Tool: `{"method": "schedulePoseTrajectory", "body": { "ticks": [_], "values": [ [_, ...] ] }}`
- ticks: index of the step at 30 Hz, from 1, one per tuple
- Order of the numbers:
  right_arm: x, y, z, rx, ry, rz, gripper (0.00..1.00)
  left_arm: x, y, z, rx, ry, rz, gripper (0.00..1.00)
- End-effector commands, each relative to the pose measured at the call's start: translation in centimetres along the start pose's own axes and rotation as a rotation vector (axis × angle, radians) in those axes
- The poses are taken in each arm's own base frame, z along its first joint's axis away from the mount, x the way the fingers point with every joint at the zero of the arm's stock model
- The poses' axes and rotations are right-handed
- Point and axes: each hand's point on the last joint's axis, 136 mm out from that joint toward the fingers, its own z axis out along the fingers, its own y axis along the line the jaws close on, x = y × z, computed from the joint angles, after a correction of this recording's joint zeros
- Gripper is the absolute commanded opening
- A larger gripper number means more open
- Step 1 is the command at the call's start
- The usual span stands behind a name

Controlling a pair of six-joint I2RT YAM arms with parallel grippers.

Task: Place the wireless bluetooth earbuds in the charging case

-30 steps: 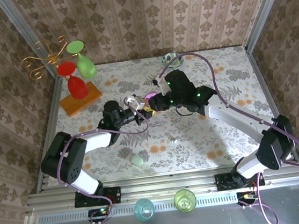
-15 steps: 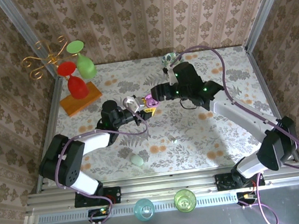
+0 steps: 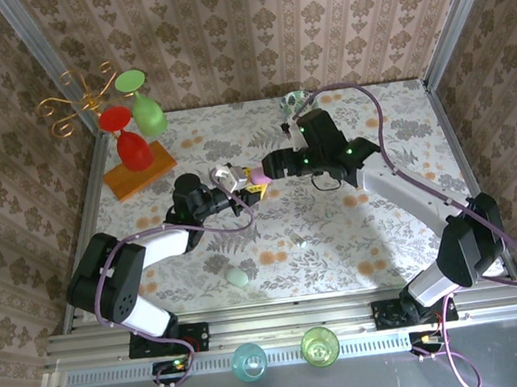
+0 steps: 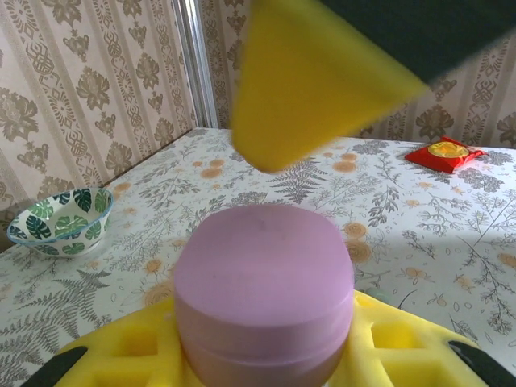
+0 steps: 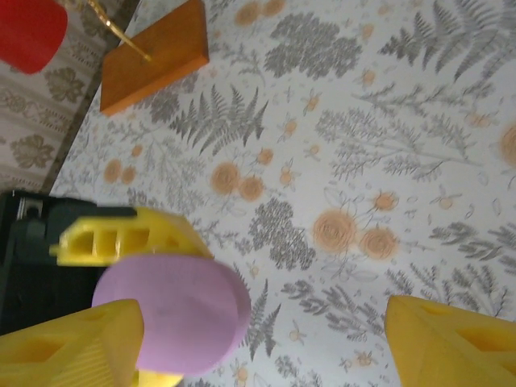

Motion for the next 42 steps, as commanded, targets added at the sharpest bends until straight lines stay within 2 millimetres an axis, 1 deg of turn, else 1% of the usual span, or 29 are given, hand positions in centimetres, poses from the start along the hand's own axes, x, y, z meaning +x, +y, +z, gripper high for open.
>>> {"method": "schedulePoseTrajectory", "body": {
  "ticks": [1,3,5,8,13,15,18,21,23,25,30,34,37,39,41,42],
  "values": [
    [-0.6,2.2,-2.0,-0.137,-0.053,0.003,0.8,-2.0,0.3,-0.1,-0.007,-0.056,0.029,0.17],
    [-0.7,2.6,-2.6,-0.19,-0.072,0.032,0.8,-2.3,0.3,-0.1,-0.006,-0.062,0.031,0.17],
    [-0.5,3.0,-2.5,-0.268,-0.064,0.088,0.8,-2.7,0.2,-0.1,-0.002,-0.077,0.033,0.17],
    [-0.2,3.6,-2.6,-0.402,-0.042,0.207,0.8,-3.6,0.1,-0.2,0.001,-0.11,0.026,0.17],
    [0.0,3.9,-2.6,-0.567,-0.032,0.391,0.79,-5.0,0.1,-0.3,-0.004,-0.16,0.024,0.17],
    [0.3,4.3,-2.3,-0.622,-0.021,0.422,0.79,-5.1,0.0,-0.2,-0.003,-0.164,0.026,0.17],
    [0.8,4.6,-1.6,-0.671,-0.01,0.461,0.76,-5.4,-0.2,-0.1,0.008,-0.169,0.032,0.17],
    [0.5,5.1,-1.6,-0.73,-0.018,0.49,0.72,-5.5,-0.4,0.0,0.014,-0.172,0.036,0.17],
    [0.2,5.2,-1.6,-0.743,-0.025,0.502,0.69,-5.7,-0.6,0.0,0.02,-0.174,0.039,0.17],
    [0.0,5.3,-1.5,-0.745,-0.024,0.504,0.63,-5.8,-0.8,0.0,0.024,-0.175,0.041,0.17],
    [-0.2,5.5,-1.0,-0.763,-0.016,0.526,0.44,-5.9,-1.0,0.1,0.03,-0.177,0.044,0.17],
    [0.0,5.3,-0.6,-0.764,-0.006,0.537,0.32,-6.0,-1.0,0.1,0.029,-0.179,0.048,0.18],
    [0.1,5.2,-0.5,-0.762,-0.006,0.534,0.24,-5.8,-0.9,0.1,0.027,-0.173,0.046,0.19],
    [0.0,5.0,-0.5,-0.756,-0.009,0.532,0.21,-5.7,-0.9,0.1,0.026,-0.168,0.05,0.22],
    [-0.1,4.6,-0.4,-0.739,-0.018,0.533,0.19,-5.5,-0.9,0.1,0.024,-0.16,0.051,0.26],
    [-0.1,4.2,-0.4,-0.722,-0.028,0.534,0.19,-5.3,-0.8,0.1,0.022,-0.154,0.049,0.33]
  ]
}}
